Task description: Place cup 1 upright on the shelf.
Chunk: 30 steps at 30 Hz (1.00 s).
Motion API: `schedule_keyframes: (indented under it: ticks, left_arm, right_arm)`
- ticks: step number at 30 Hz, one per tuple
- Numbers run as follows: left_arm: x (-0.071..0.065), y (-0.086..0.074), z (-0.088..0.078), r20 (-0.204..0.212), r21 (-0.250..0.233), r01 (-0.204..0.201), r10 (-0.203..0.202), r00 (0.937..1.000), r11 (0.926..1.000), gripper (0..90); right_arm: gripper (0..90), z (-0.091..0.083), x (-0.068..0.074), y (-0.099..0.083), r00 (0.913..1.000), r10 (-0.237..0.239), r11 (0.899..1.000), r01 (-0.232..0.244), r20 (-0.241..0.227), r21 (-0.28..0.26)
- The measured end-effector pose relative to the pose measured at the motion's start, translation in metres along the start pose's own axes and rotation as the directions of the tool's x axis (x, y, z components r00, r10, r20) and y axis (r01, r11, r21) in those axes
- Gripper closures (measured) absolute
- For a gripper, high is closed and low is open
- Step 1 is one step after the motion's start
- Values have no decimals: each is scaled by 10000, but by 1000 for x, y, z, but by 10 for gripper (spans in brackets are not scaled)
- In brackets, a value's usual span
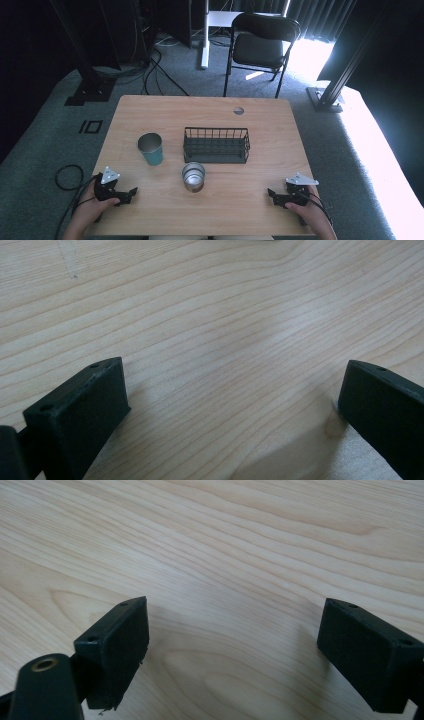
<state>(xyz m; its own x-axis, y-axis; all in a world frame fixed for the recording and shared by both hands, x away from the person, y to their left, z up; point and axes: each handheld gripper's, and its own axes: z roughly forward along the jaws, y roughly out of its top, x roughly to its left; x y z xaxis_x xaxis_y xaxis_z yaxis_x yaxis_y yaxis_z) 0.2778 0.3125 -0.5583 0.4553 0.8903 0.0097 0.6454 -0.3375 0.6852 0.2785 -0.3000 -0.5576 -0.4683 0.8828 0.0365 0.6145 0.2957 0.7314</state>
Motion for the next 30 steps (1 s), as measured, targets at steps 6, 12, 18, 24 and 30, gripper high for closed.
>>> schedule_keyframes:
  ticks: [6, 12, 18, 24, 30]
  left_arm:
    - [0, 0, 0, 0, -7, 6, -6, 10000, 10000, 4]
    - [0, 0, 0, 0, -5, 4, -4, 10000, 10000, 4]
    - [0, 0, 0, 1, -2, 2, -2, 10000, 10000, 4]
    - [0, 0, 0, 0, -3, 2, -2, 10000, 10000, 4]
    - [0, 0, 0, 1, -3, 1, -1, 10000, 10000, 4]
  right_arm:
    - [129, 4, 11, 9, 9987, -327, 9995, 324, -394, -61]
    - [129, 9, 20, 18, 9959, -523, 9984, 507, -743, -233]
    - [129, 14, 31, 26, 9907, -673, 9969, 620, -1182, -479]
    - [129, 20, 42, 34, 9839, -990, 9940, 907, -1490, -611]
    - [129, 26, 54, 40, 9751, -1312, 9902, 1202, -1790, -709]
